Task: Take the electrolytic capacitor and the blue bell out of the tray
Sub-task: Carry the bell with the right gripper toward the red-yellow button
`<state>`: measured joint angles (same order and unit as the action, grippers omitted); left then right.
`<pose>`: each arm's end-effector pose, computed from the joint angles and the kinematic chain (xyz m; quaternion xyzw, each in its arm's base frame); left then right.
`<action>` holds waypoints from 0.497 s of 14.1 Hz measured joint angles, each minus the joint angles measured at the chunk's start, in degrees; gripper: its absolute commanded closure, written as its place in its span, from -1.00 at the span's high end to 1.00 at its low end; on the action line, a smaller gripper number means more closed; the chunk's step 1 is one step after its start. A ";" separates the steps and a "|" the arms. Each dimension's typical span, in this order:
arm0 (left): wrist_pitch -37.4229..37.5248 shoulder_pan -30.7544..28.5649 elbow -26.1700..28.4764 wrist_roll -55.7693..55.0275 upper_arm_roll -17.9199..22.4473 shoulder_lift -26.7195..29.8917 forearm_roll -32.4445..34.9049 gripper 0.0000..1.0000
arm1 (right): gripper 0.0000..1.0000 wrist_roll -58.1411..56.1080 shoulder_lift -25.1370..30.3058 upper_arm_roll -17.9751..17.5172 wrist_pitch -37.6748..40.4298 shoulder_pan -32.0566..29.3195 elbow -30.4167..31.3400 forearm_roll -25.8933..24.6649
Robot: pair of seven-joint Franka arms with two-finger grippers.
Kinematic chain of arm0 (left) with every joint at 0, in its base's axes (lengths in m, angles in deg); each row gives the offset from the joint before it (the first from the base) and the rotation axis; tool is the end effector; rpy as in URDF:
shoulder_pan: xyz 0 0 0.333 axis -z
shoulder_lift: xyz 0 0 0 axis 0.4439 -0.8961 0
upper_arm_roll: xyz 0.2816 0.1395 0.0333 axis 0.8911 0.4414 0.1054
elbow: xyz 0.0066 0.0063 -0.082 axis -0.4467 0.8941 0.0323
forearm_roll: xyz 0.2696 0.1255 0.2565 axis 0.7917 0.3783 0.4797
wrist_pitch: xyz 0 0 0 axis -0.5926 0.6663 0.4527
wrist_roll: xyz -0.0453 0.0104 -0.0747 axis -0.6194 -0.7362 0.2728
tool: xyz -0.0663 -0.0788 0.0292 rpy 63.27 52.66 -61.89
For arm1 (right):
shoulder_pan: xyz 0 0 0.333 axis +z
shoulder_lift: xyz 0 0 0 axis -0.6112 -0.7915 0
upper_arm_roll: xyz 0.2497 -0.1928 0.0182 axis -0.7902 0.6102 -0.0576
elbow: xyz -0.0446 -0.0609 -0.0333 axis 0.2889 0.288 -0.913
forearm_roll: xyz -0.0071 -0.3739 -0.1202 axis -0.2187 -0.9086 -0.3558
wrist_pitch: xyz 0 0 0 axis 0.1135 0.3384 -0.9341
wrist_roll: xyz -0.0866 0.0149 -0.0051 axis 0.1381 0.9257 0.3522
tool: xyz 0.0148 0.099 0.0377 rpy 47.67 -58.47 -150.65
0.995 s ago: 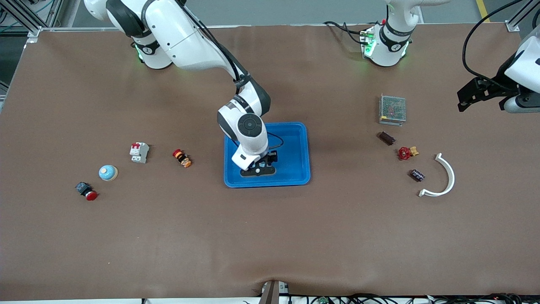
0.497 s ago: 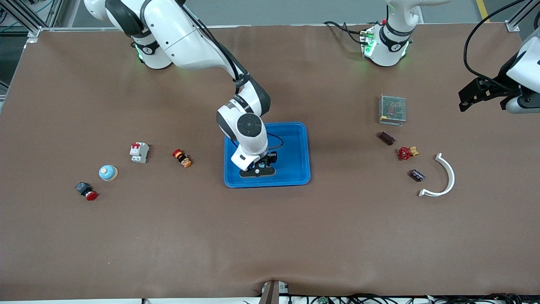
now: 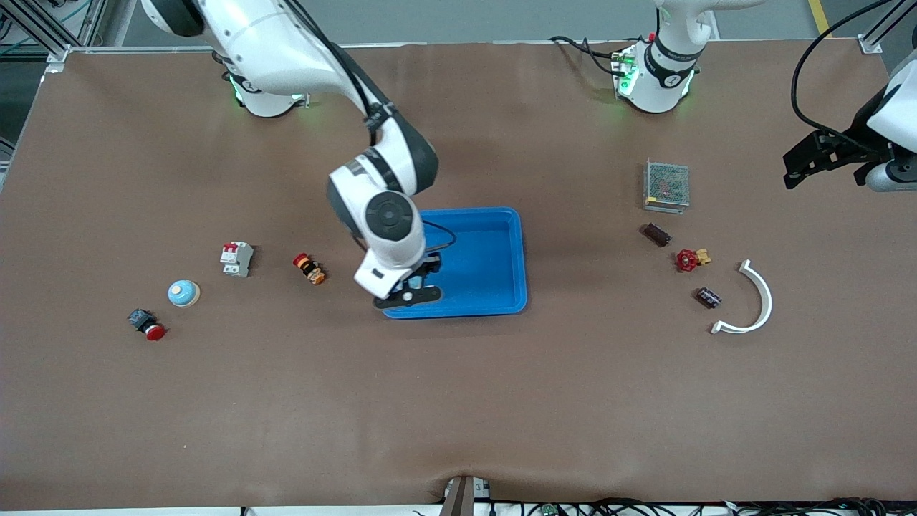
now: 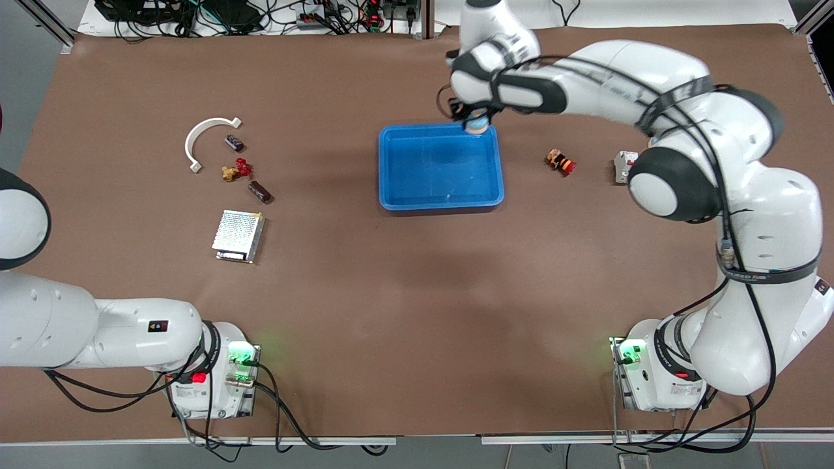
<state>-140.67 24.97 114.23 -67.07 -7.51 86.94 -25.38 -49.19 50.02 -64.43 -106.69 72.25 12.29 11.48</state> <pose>0.5378 -0.0349 0.6404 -0.9993 -0.0044 -0.0173 0.0324 0.5926 0.3887 0.3150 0.9923 0.1110 -0.0490 0.0261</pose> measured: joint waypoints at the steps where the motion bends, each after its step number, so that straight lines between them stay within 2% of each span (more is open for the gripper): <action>1: 0.26 -0.14 0.01 0.00 0.02 -0.01 0.00 1.00 | -0.07 -4.27 1.97 0.06 2.48 -1.97 0.26 0.00; 3: 0.58 -0.68 0.04 0.00 0.16 -0.03 0.00 1.00 | -0.07 -13.36 6.25 0.16 4.74 -6.11 2.84 0.01; 7: 1.12 -2.25 0.10 -0.09 0.27 -0.10 0.00 1.00 | -0.07 -26.31 12.36 0.24 4.45 -12.70 10.55 -0.07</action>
<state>-139.54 22.72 114.33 -67.16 -7.24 86.84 -25.38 -75.50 62.39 -64.19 -102.24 59.55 22.84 11.40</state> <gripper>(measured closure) 0.000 0.322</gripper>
